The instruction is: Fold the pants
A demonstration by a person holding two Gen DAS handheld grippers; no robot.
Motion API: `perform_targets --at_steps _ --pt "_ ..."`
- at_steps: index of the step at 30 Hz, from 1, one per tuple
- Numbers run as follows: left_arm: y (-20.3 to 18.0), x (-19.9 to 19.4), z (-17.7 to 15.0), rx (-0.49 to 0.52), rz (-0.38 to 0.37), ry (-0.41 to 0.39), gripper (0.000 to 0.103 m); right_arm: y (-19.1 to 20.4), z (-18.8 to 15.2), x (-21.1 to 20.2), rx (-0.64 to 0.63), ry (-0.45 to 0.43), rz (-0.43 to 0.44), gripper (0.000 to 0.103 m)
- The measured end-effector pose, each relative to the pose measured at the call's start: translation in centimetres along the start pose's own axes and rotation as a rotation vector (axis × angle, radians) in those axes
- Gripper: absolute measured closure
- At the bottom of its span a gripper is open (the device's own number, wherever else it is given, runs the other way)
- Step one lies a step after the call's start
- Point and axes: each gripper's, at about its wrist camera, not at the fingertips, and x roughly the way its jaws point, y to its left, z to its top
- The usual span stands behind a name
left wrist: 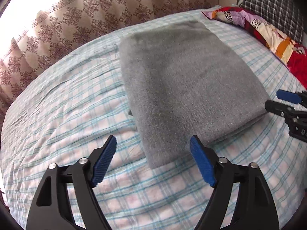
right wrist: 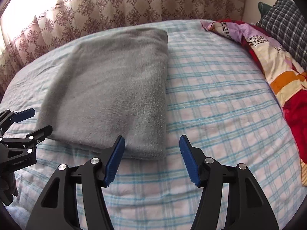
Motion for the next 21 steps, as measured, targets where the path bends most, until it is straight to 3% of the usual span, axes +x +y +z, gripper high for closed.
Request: perform_targets --at_steps 4,9,14,21 --pt "-0.2 -3.0 -0.1 -0.041 0.040 -0.042 0.010 0.6 -0.6 -3.0 -0.003 -0.056 0.021 0.024" --pt "-0.5 -6.6 0.0 -0.071 0.059 -0.116 0.005 1.0 -0.8 -7.1 0.010 -0.158 0.037 0.010" --pt "-0.4 -9.6 0.1 -0.106 0.071 -0.178 0.003 0.7 -0.3 -8.9 0.050 -0.233 0.008 0.008" --pt "-0.3 -12.2 0.2 -0.137 0.097 -0.229 0.003 0.9 -0.5 -9.0 0.031 -0.258 -0.008 0.008"
